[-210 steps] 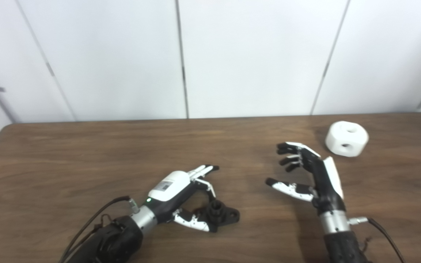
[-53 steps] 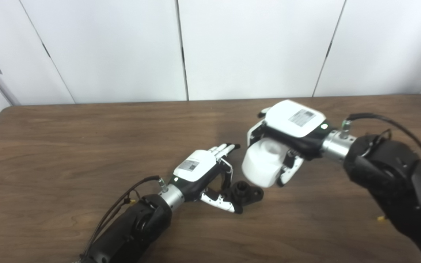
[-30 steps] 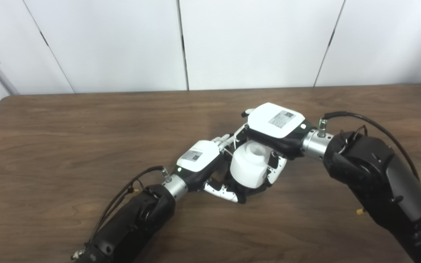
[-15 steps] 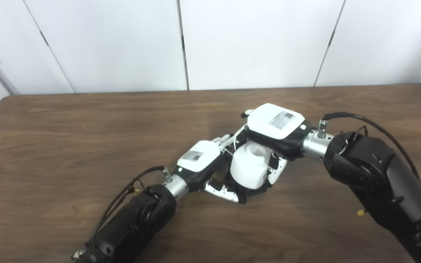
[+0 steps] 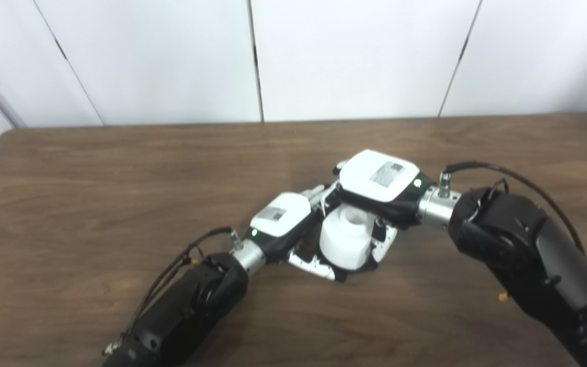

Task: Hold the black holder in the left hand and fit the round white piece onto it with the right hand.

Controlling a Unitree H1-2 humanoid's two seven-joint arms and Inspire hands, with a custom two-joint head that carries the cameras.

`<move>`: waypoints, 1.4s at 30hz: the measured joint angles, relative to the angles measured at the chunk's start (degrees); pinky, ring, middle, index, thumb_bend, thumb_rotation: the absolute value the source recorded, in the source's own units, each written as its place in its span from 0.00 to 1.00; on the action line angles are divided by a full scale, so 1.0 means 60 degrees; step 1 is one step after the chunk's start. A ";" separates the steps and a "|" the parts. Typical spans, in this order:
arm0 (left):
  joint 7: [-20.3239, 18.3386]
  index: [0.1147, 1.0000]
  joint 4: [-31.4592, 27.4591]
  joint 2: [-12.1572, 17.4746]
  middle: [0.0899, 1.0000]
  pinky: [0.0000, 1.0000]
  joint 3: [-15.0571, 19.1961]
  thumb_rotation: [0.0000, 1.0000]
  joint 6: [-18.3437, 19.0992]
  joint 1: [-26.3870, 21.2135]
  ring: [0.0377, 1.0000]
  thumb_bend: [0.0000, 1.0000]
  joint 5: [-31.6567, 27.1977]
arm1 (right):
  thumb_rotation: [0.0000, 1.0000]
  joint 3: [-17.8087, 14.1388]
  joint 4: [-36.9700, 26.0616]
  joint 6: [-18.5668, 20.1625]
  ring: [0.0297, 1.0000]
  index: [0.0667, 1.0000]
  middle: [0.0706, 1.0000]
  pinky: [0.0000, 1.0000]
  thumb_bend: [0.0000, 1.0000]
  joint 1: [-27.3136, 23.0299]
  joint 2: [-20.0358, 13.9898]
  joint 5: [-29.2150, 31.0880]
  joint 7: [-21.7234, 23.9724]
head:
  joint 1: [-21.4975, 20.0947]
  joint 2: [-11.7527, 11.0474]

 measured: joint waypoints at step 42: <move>-0.0128 0.42 -0.0106 -0.0036 0.98 0.98 0.0022 0.07 0.0220 0.0027 1.00 0.52 0.0038 | 0.23 0.0015 -0.0322 -0.0526 0.96 1.00 1.00 0.82 1.00 0.0273 -0.0067 -0.1889 0.0363 | -0.0117 0.0059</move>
